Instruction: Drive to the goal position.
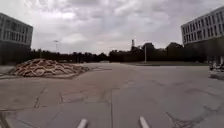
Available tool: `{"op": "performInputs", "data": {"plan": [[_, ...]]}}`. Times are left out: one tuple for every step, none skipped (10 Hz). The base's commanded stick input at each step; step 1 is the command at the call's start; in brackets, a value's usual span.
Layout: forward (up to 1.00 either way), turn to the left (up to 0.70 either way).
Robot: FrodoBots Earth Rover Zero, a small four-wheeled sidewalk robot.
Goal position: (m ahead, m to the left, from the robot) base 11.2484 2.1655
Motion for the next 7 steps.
{"op": "performInputs", "data": {"plan": [[0.7, 0.0], [0.7, 0.0], [0.7, 0.0], [0.7, 0.0], [0.7, 0.0], [0.7, 0.0], [0.7, 0.0]]}}
